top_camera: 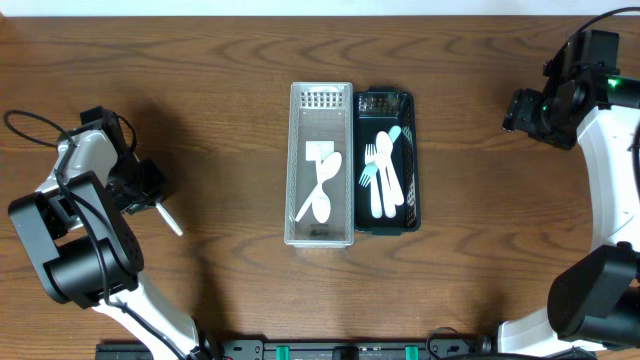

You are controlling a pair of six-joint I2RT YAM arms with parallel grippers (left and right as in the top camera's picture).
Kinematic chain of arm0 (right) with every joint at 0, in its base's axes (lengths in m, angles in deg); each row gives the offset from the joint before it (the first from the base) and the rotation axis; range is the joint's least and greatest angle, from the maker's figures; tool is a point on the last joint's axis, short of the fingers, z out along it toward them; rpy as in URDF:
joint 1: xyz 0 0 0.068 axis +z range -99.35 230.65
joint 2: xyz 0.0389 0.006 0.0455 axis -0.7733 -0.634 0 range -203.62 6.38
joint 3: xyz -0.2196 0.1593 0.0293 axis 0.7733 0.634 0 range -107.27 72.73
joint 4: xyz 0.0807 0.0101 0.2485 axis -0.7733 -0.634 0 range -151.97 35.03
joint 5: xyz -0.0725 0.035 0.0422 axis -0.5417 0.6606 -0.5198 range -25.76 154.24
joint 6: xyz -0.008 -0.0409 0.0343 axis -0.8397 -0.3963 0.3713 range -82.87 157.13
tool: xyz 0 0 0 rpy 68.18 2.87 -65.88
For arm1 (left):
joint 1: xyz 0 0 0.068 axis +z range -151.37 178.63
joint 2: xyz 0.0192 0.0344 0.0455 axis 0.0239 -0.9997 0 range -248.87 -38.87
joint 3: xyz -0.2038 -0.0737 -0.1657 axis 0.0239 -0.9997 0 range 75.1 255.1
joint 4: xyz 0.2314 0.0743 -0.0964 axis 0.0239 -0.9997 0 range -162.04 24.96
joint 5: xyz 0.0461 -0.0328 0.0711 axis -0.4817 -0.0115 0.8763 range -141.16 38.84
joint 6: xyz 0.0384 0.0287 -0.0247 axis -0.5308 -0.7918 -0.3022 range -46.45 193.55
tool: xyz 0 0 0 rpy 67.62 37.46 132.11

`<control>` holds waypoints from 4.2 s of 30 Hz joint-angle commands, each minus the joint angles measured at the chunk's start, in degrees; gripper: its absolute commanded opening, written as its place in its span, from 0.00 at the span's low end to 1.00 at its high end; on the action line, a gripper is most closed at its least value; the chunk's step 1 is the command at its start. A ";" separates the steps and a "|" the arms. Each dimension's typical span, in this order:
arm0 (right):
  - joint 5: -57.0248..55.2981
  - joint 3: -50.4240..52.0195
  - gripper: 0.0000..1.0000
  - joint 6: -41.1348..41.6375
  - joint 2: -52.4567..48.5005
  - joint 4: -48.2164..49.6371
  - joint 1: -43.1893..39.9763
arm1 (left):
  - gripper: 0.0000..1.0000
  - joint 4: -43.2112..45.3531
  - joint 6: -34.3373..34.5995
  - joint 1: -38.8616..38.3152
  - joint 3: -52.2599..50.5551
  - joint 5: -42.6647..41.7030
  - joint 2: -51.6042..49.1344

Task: Pack container
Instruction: 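Lower the left gripper onto a white spoon and grasp it, then carry the spoon into the clear basket and release it, then lower the left gripper onto the last white spoon and grasp it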

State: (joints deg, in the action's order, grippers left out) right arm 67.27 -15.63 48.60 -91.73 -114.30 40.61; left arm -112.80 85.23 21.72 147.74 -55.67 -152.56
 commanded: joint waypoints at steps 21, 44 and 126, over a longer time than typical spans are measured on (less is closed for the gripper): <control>0.04 0.31 0.71 -0.83 -0.46 1.88 -0.07 | 0.06 -3.65 2.58 -37.75 6.54 2.14 32.65; 0.04 0.31 0.71 -0.83 -0.46 1.73 -0.07 | 0.31 3.74 6.51 -54.16 6.51 0.46 7.85; 0.02 0.31 0.72 -1.90 -0.46 1.05 -0.07 | 0.19 3.52 -4.57 13.70 -6.01 -0.66 1.05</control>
State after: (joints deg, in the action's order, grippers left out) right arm 67.27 -15.63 47.31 -91.73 -113.23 40.61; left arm -108.87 80.94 35.19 142.32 -55.76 -148.76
